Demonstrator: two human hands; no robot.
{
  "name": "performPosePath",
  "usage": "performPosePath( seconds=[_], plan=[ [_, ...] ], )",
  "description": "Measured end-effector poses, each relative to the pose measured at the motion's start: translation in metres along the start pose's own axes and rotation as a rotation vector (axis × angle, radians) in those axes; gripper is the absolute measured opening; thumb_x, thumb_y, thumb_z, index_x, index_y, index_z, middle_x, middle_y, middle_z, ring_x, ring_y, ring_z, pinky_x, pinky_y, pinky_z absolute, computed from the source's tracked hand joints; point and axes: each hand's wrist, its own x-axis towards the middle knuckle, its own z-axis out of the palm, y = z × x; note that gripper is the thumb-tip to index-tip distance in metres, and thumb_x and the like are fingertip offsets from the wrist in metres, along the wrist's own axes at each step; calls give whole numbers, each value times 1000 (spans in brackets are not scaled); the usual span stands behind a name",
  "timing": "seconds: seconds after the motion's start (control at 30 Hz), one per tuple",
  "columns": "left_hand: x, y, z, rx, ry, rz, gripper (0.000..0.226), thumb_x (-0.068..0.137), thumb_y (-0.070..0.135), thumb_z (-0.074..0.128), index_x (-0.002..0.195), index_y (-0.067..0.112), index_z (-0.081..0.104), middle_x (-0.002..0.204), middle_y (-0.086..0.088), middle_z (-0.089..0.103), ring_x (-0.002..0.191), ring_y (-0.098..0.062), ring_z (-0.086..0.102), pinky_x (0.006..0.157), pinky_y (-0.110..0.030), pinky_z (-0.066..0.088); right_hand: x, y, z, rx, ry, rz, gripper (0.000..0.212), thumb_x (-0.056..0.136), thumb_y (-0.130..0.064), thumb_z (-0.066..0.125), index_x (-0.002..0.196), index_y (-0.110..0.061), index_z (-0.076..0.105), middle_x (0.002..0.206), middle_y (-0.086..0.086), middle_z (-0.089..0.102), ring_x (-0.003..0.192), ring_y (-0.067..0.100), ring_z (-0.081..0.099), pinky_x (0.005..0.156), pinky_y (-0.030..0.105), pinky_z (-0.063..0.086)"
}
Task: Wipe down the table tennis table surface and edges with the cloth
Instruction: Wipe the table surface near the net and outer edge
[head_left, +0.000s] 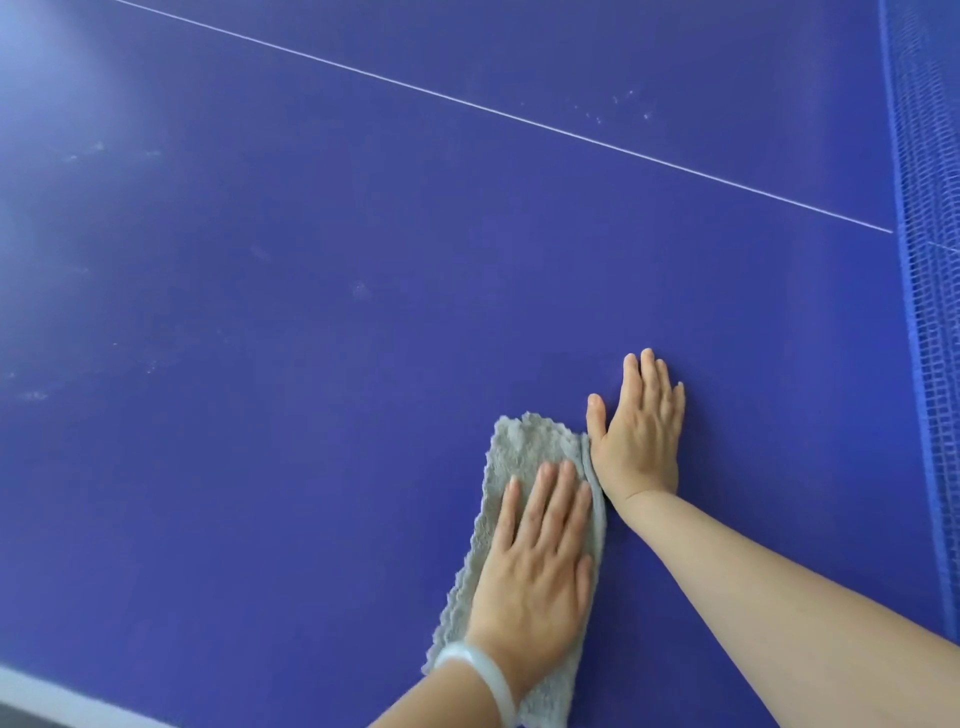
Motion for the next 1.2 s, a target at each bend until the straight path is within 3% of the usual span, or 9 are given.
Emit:
performPosePath(
  seconds=[0.13, 0.27, 0.37, 0.43, 0.57, 0.8, 0.97, 1.07, 1.2],
  plan=[
    [-17, -53, -16, 48, 12, 75, 65, 97, 35, 39, 157, 18, 19, 165, -1, 11, 152, -19, 6, 120, -46, 12, 0, 3, 0, 21, 15, -6, 63, 101, -37, 41, 152, -3, 28, 162, 15, 21, 151, 29, 16, 124, 49, 9],
    [-32, -134, -43, 100, 69, -326, 62, 99, 36, 25, 157, 18, 16, 165, 0, 8, 152, -16, 1, 122, -47, 10, 1, 2, 0, 16, 4, -8, 64, 101, -39, 39, 153, -4, 26, 163, 14, 20, 152, 28, 15, 124, 49, 8],
    [-24, -118, -42, 46, 111, -594, 66, 96, 37, 14, 158, 17, 2, 165, -1, -5, 151, -17, -12, 123, -46, -1, 1, 2, 1, 14, 6, -14, 65, 101, -41, 40, 153, -4, 26, 163, 15, 20, 152, 29, 14, 124, 49, 8],
    [-22, -72, -27, 25, 109, -513, 67, 96, 36, 19, 158, 14, 6, 165, -4, -3, 152, -21, -9, 123, -48, 2, 2, 2, 1, 17, -1, -20, 67, 100, -43, 40, 153, -4, 25, 163, 15, 19, 152, 29, 14, 124, 49, 8],
    [-48, -9, -1, 3, 11, -96, 64, 98, 34, 34, 157, 15, 16, 166, -2, 7, 153, -21, 4, 119, -49, 12, 2, -1, 0, 28, 0, -26, 69, 101, -44, 39, 154, -4, 23, 163, 15, 17, 152, 28, 12, 123, 49, 6],
    [-47, -5, 0, 41, -18, -147, 63, 101, 37, 24, 158, 18, 7, 166, 2, -3, 152, -15, -9, 123, -46, 1, -14, 6, -29, -77, -183, -101, 66, 103, -39, 39, 156, -6, 17, 165, 13, 9, 153, 26, 1, 122, 53, -2],
    [-48, -8, 1, 71, -30, -153, 62, 101, 37, 17, 158, 18, 2, 166, 3, -6, 151, -14, -13, 123, -45, -1, -134, 3, -29, 276, -145, -27, 53, 105, -17, 37, 156, -8, 22, 165, 8, 11, 153, 20, 5, 124, 43, -1],
    [-48, 1, 3, 57, -20, -192, 62, 101, 36, 15, 158, 18, -2, 165, 2, -10, 150, -15, -17, 122, -44, -6, -175, 7, -16, 357, 22, 8, 46, 103, -6, 40, 149, -7, 39, 160, 9, 28, 151, 20, 19, 125, 43, 7],
    [-79, 49, 20, 4, 20, -258, 62, 101, 34, 12, 158, 13, 0, 165, -7, -6, 151, -24, -15, 122, -51, -2, -171, 6, -14, 404, 43, 29, 43, 104, -12, 41, 146, -8, 45, 158, 8, 33, 150, 19, 22, 125, 41, 6]
  ],
)
